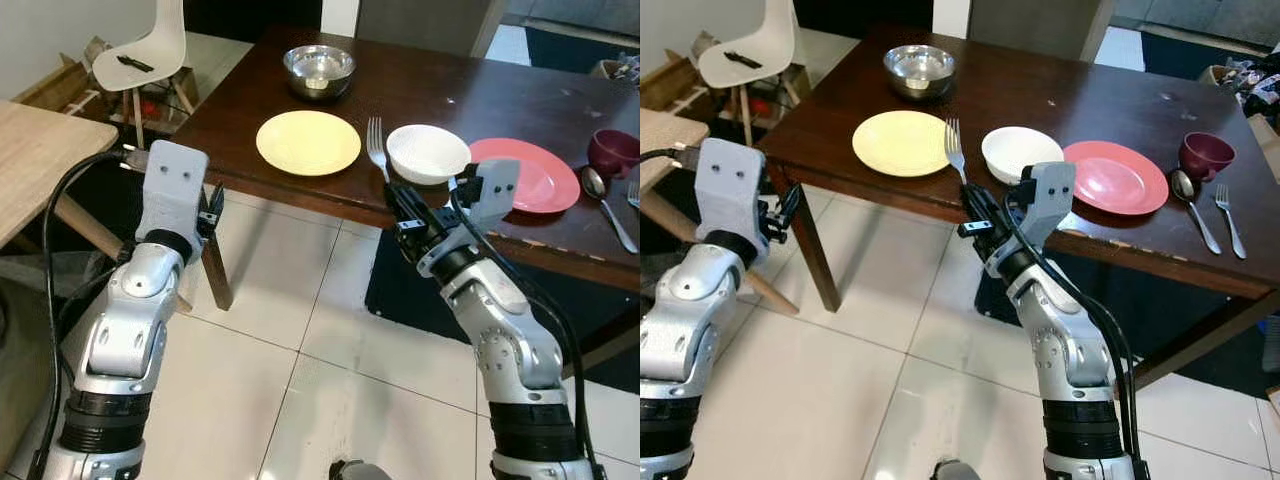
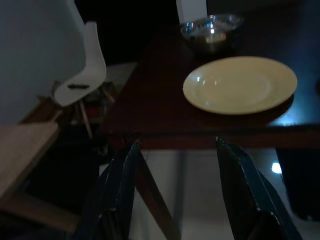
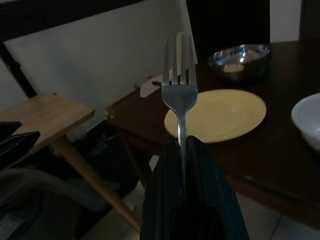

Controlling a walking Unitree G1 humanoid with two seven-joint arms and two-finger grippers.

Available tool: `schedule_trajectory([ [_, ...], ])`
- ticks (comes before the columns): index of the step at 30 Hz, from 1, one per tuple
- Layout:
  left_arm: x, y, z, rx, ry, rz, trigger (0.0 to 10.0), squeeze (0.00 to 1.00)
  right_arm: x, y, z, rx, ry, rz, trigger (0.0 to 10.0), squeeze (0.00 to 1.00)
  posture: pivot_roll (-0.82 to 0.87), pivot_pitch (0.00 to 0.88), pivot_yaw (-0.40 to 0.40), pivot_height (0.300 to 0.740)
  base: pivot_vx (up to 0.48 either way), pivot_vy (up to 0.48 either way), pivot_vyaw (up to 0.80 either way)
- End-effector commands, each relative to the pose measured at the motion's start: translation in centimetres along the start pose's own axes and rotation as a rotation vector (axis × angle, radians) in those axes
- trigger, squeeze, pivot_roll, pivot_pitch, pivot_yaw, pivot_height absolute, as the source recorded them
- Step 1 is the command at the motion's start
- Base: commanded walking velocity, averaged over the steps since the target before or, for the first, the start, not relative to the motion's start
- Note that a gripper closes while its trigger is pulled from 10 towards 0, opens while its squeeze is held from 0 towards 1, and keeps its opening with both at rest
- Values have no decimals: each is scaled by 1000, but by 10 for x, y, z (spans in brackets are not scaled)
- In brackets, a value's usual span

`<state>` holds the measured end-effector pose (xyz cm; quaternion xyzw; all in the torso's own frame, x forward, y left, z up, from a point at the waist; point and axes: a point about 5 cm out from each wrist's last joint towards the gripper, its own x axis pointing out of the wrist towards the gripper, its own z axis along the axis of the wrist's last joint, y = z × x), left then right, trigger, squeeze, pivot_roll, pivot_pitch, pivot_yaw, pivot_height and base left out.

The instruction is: Setting the table

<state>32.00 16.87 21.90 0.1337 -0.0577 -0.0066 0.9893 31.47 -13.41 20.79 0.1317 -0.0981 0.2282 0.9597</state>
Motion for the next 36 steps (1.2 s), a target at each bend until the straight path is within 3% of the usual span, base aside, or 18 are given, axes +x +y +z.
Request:
schedule_trajectory([
  [1,3,-2,-1,4,3,1,10000,0,0,-1,7,-10,-36,4,10000,0,-69,57,45,740,480,0,0],
  [17,4,-4,1,10,-19,-11,10000,0,0,-4,7,-26,-48,-7,10000,0,-71,46,48,740,457,0,0],
  [23,4,-13,3,13,-36,-93,10000,0,-2,-12,8,-23,-55,-61,10000,0,-71,46,48,740,442,0,0],
  [36,3,-21,5,3,-44,-178,10000,0,-1,-16,4,-30,-36,-90,10000,0,-79,44,53,740,429,0,-712],
])
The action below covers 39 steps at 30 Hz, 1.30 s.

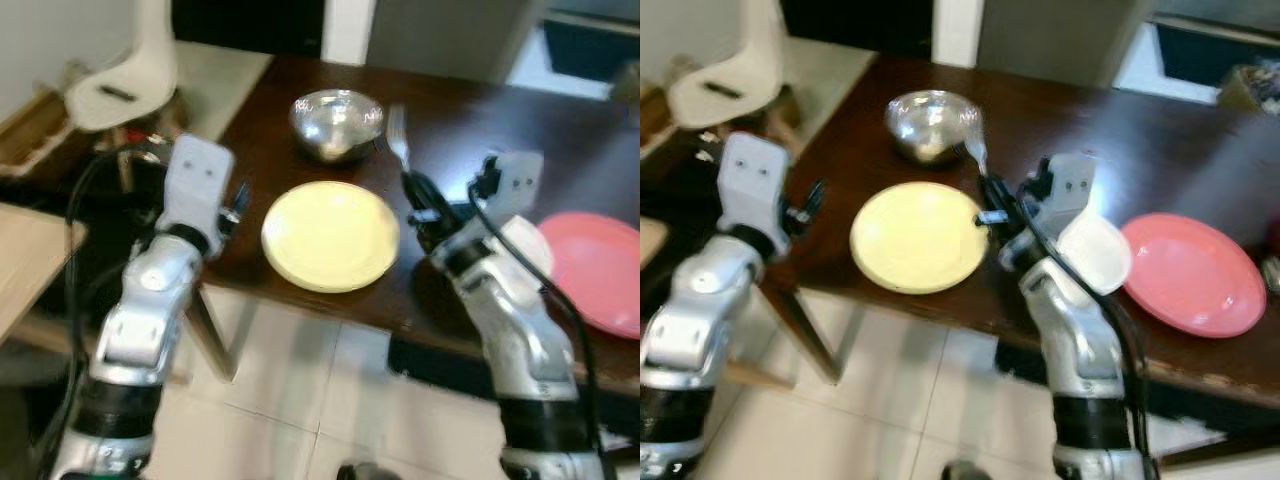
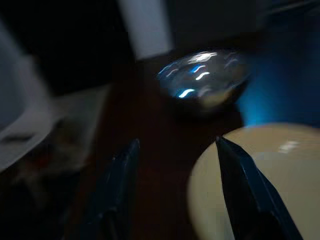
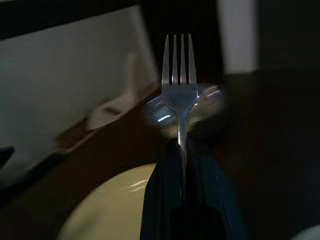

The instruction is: Setting the table

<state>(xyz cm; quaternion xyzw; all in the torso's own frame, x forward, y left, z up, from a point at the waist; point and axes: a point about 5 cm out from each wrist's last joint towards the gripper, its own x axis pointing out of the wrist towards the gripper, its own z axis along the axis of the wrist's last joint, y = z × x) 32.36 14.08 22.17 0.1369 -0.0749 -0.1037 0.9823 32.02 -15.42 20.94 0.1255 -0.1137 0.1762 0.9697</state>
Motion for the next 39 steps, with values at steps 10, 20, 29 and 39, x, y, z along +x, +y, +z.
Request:
schedule_trajectory([
  [10,-2,5,-3,1,14,0,10000,0,4,4,-3,-16,11,6,10000,0,-78,51,53,740,395,0,-142],
  [20,-7,1,2,-31,-9,-107,10000,0,6,0,-3,-56,29,-30,10000,0,-77,53,51,740,104,0,0],
  [29,-21,8,13,24,-30,-386,10000,0,18,-13,-9,-85,65,-150,10000,0,-64,57,57,740,0,0,0],
  [39,-34,8,39,19,-15,-695,10000,0,59,-28,-35,-77,230,-281,10000,0,50,96,44,740,0,0,0],
])
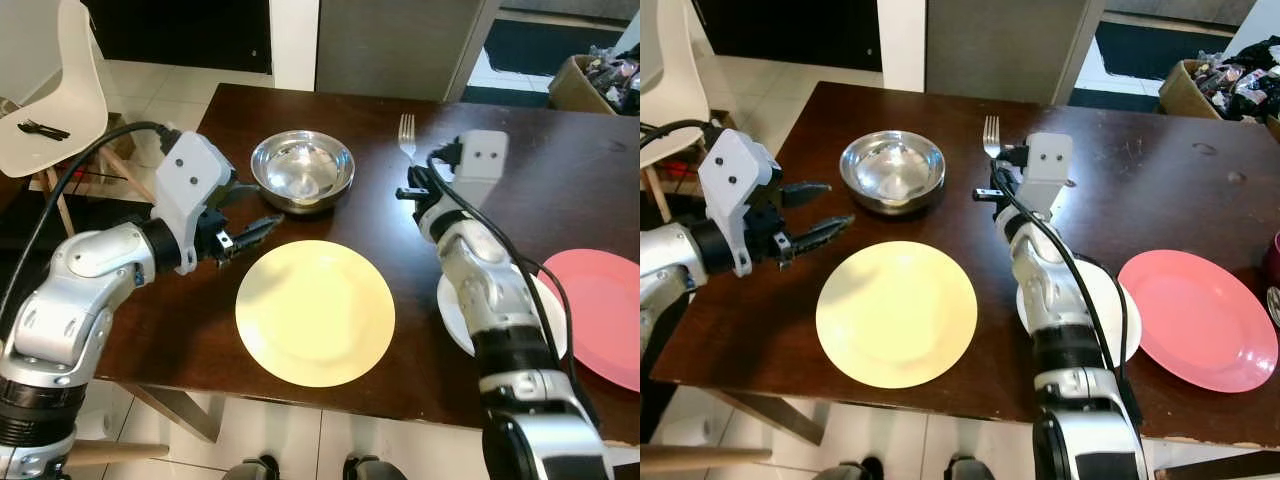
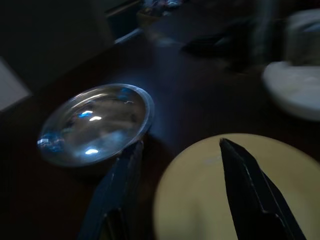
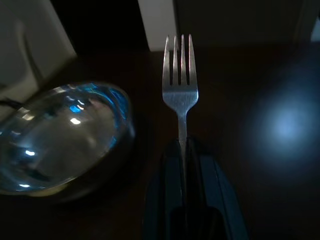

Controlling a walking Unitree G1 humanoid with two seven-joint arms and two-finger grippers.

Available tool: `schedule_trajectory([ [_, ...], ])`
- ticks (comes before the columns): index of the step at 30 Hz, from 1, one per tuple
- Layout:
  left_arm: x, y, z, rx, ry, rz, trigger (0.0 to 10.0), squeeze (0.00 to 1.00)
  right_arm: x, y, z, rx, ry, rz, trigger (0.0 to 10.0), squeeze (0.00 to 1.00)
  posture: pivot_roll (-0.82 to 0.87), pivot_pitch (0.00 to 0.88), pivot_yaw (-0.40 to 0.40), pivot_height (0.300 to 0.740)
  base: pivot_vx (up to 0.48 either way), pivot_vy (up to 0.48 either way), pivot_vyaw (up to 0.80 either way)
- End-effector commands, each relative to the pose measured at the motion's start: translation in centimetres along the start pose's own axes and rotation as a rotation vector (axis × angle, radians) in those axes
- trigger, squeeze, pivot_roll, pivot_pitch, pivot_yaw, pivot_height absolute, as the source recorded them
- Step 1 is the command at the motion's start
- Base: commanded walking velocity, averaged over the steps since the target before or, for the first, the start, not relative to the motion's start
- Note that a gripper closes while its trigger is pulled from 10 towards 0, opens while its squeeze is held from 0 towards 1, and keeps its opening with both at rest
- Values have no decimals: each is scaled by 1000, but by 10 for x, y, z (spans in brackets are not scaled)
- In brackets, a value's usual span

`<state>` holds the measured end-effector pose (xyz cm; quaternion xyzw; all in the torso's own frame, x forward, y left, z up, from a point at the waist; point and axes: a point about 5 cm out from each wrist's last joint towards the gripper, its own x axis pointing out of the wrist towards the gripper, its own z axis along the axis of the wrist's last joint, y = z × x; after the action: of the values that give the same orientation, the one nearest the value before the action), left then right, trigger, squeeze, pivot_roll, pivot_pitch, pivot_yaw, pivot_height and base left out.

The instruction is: Setting the table

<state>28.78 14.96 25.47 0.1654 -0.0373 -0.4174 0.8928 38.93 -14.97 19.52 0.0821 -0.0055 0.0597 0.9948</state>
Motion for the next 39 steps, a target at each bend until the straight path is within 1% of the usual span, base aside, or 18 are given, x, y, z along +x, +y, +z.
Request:
schedule_trajectory([
  [1,2,-4,5,-12,0,-35,10000,0,2,-4,-10,4,41,-32,10000,0,50,96,44,740,0,0,0],
  [2,2,-4,5,-12,0,-35,10000,0,2,-4,-10,4,41,-32,10000,0,50,96,44,740,0,0,0],
  [5,9,-6,9,-12,-10,-30,10000,0,4,-5,-13,-9,60,-34,10000,0,68,113,48,740,0,0,0],
  [7,18,-11,17,-20,-37,-36,10000,0,7,-8,-17,-17,94,-43,10000,0,84,133,54,740,0,0,0],
  [11,21,-14,22,-25,-51,-50,10000,0,9,-8,-19,-24,111,-42,10000,0,91,143,55,740,0,0,0],
  [12,23,-16,27,-24,-55,-67,10000,0,12,-7,-19,-35,113,-46,10000,0,97,152,60,740,0,0,0],
  [16,25,-15,30,-31,-56,-71,10000,0,14,-7,-22,-36,115,-58,10000,0,101,155,64,740,0,0,0],
  [17,24,-14,30,-31,-51,-70,10000,0,14,-6,-21,-30,105,-63,10000,1000,104,157,70,740,0,0,0],
  [27,25,-16,30,-38,-43,-67,10000,0,17,-3,-19,-10,86,-51,10000,1000,102,147,70,740,0,0,0],
  [29,27,-16,29,-40,-45,-64,10000,0,18,-2,-13,-11,49,-39,10000,1000,84,131,66,740,0,0,0],
  [30,28,-16,29,-41,-49,-60,10000,0,19,-1,-5,-17,8,-21,10000,953,77,124,64,740,0,0,0],
  [31,28,-16,29,-41,-49,-60,10000,0,19,-1,-5,-17,8,-21,10000,953,77,124,64,740,0,0,0],
  [32,29,-16,29,-42,-53,-52,10000,0,19,1,1,-21,-33,2,10000,0,71,119,63,740,0,0,0],
  [33,30,-15,28,-44,-58,-37,10000,0,19,3,8,-28,-74,25,10000,0,63,114,63,740,0,0,0],
  [35,33,-10,26,-61,-65,48,10000,0,13,7,20,-49,-169,85,10000,0,38,100,60,740,0,0,0],
  [36,34,-8,25,-67,-67,78,10000,0,11,9,24,-56,-198,105,10000,0,38,100,60,740,0,0,0],
  [38,32,0,19,-91,-65,195,10000,0,-7,16,31,-64,-285,158,10000,0,14,86,57,740,0,0,0],
  [39,32,0,19,-91,-65,195,10000,0,-7,16,31,-64,-285,158,10000,0,14,86,57,740,0,0,0],
])
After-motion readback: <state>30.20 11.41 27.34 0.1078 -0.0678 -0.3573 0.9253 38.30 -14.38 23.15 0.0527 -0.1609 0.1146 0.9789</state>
